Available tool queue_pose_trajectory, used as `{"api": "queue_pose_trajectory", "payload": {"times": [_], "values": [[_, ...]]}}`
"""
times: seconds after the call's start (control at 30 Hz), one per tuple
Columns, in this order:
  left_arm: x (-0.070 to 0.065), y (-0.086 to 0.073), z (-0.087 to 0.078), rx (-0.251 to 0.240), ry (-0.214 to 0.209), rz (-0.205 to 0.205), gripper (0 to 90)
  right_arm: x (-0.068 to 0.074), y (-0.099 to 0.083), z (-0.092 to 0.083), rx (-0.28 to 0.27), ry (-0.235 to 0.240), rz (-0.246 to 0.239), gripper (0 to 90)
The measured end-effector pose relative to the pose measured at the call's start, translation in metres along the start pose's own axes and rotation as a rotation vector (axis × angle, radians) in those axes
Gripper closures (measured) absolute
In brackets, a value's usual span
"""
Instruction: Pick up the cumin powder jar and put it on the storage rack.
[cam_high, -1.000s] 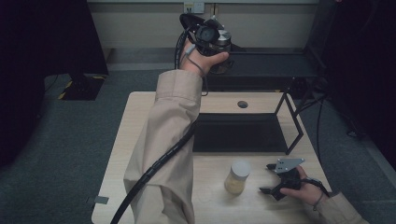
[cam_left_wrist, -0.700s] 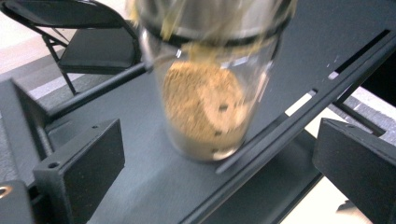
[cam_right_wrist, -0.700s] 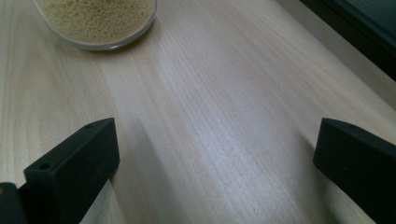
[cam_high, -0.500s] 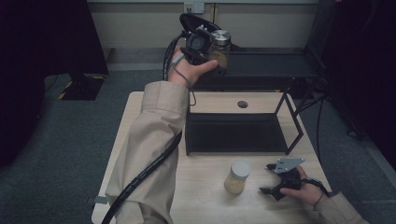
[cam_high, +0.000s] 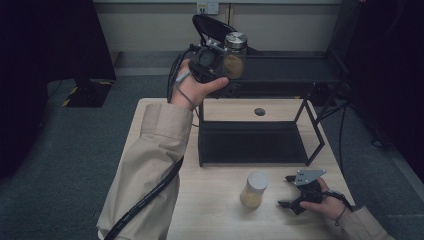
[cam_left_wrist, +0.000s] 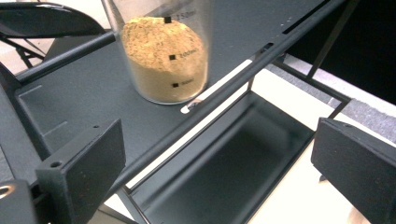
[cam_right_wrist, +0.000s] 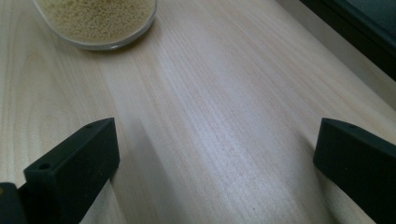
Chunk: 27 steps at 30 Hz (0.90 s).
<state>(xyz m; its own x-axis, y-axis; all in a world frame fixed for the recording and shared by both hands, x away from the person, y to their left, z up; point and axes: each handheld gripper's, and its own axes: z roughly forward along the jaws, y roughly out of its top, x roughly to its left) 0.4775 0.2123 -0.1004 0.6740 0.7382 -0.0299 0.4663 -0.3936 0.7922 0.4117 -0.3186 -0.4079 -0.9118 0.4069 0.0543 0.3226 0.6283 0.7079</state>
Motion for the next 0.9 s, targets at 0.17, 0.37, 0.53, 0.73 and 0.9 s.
{"api": "queue_pose_trajectory", "payload": {"times": [0.17,0.37,0.53,0.73,0.9], "values": [[-0.002,-0.01,-0.002,0.0,-0.023,0.009,2.6,0.0,0.0,0.0,-0.001,-0.001,-0.002,0.0],[-0.005,-0.025,0.003,0.013,-0.046,0.025,2.6,0.0,0.0,0.0,-0.002,0.0,-0.003,0.0],[-0.002,-0.042,0.01,0.009,-0.069,0.025,2.6,0.0,0.0,0.0,-0.001,-0.001,-0.003,0.0],[-0.003,-0.058,0.015,0.026,-0.073,0.04,2.6,0.0,0.0,0.0,-0.001,-0.001,-0.002,0.0],[-0.002,-0.073,0.018,0.032,-0.087,0.034,2.6,0.0,0.0,0.0,-0.001,0.0,-0.001,0.0]]}}
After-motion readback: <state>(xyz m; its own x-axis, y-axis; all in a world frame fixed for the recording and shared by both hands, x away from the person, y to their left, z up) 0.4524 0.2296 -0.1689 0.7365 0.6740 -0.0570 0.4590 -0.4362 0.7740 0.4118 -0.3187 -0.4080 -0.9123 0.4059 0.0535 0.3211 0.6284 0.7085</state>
